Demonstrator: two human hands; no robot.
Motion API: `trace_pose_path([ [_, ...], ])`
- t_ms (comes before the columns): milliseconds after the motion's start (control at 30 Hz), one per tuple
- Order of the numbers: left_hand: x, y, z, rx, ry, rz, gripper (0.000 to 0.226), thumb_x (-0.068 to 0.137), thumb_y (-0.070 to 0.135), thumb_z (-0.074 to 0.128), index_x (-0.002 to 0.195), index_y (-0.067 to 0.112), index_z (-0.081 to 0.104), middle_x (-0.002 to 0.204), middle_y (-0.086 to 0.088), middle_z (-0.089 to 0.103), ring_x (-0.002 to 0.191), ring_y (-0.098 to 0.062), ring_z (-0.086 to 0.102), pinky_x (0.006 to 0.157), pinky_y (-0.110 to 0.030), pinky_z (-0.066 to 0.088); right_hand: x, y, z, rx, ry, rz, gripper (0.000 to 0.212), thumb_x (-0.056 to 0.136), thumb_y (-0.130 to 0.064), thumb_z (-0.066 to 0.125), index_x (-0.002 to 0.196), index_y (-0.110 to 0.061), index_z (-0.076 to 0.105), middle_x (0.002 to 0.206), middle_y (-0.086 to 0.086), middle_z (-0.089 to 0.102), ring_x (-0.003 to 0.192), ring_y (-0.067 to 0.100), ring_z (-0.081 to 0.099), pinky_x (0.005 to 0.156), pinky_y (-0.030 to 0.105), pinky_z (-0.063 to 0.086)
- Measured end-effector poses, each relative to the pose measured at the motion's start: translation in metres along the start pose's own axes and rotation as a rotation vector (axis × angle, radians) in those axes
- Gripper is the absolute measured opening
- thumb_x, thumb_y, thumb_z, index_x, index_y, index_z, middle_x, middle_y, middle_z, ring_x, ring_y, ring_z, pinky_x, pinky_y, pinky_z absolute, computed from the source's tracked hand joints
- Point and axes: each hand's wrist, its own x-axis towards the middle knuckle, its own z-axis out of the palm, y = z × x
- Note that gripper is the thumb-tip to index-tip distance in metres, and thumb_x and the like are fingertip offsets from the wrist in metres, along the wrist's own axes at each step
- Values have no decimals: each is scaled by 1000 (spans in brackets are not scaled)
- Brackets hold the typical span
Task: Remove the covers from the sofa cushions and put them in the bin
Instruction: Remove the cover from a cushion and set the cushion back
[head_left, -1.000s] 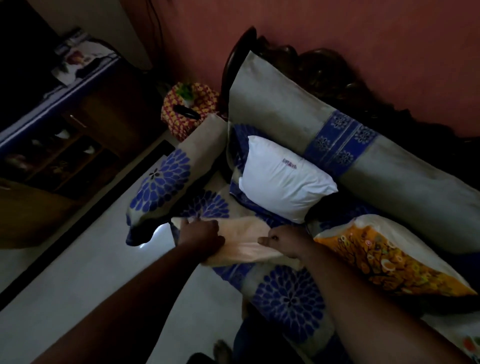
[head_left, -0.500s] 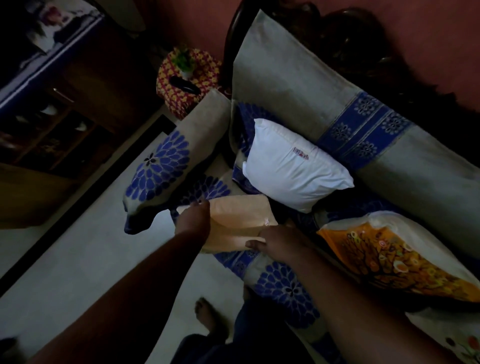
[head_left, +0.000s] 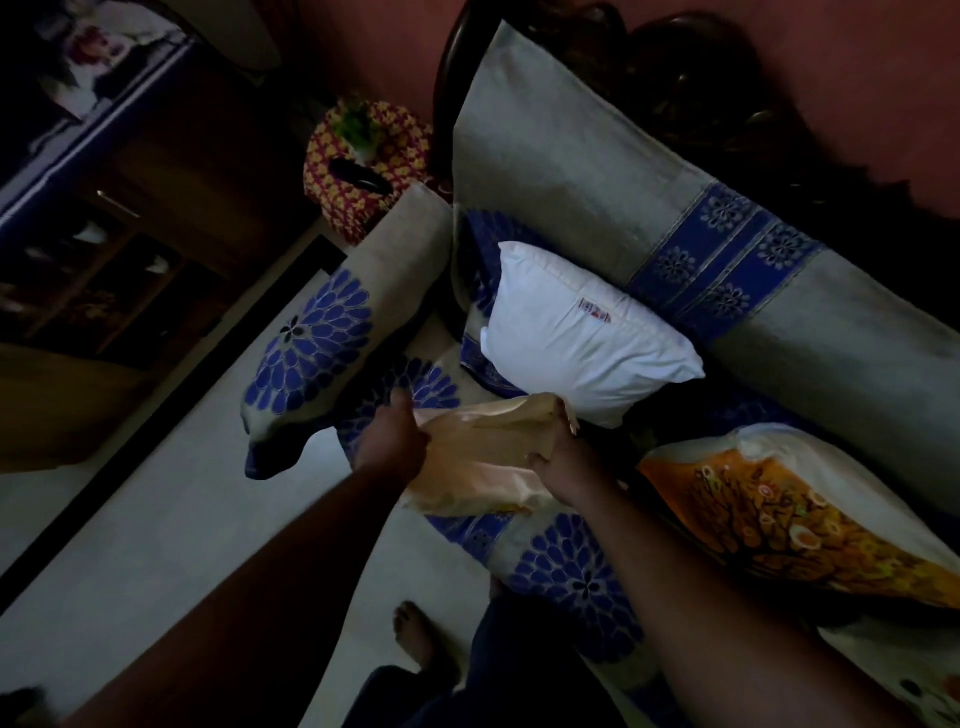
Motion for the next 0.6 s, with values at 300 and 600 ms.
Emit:
trace_pose_path([
  [300,6,10,2,69,-112,110,47,93,4,44,133,22,61,136,-12,55,124,-30,54,104,-41,45,17,11,0,-132,39,-86,126,81,-48,76,156,-31,-24,139,20,55,115,37,61,93,42,52],
  [600,30,13,11,-95,71,54,32,89,15,65,121,15,64,125,-9,59,109,-23,59,86,-32,47,92,-16,-67,-272,477,-340,66,84,-40,72,143,-24,46,144,12,41,131,36,43,101,49,44],
])
